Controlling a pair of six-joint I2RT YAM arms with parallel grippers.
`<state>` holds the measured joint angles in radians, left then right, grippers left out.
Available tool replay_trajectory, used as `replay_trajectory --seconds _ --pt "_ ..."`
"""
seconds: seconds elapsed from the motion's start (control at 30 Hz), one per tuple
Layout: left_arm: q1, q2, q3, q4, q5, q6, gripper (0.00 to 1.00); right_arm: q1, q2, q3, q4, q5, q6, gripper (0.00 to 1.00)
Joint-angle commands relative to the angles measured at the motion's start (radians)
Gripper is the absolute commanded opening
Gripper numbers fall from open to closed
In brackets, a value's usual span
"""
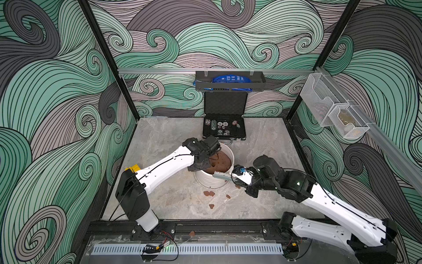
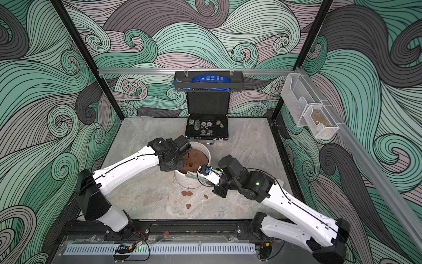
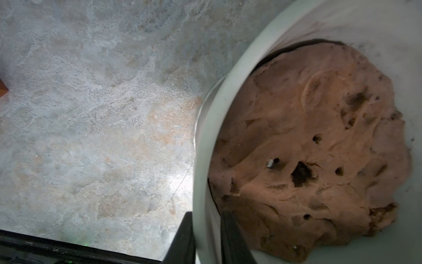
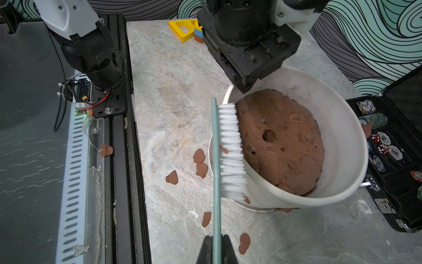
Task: Scrub the dried mud off the ceramic pot
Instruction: Brush off the soil from the pot.
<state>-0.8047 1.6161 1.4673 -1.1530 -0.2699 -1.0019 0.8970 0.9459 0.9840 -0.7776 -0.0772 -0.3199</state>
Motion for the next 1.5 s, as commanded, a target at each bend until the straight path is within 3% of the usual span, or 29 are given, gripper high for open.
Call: replay_trajectory --seconds 0.0,0.37,0.83,1.47 --pt "-0.014 0.028 0.046 -0.005 -0.014 0.008 0.15 -0.006 -0.009 -0.013 -0.003 0.000 -0.015 0.00" --pt "0.007 0.084 0.094 -0.016 -0.096 0.096 0.07 0.006 0.052 -0.027 0.018 -0.036 -0.058 0.00" --pt "0.123 0.110 0.086 0.148 0.092 0.593 0.06 0.040 0.148 -0.029 0.027 -0.005 -0.068 0.00" --pt "0.207 0.129 0.103 0.163 0.233 0.697 0.06 0.052 0.332 -0.040 0.025 0.207 -0.018 0.00"
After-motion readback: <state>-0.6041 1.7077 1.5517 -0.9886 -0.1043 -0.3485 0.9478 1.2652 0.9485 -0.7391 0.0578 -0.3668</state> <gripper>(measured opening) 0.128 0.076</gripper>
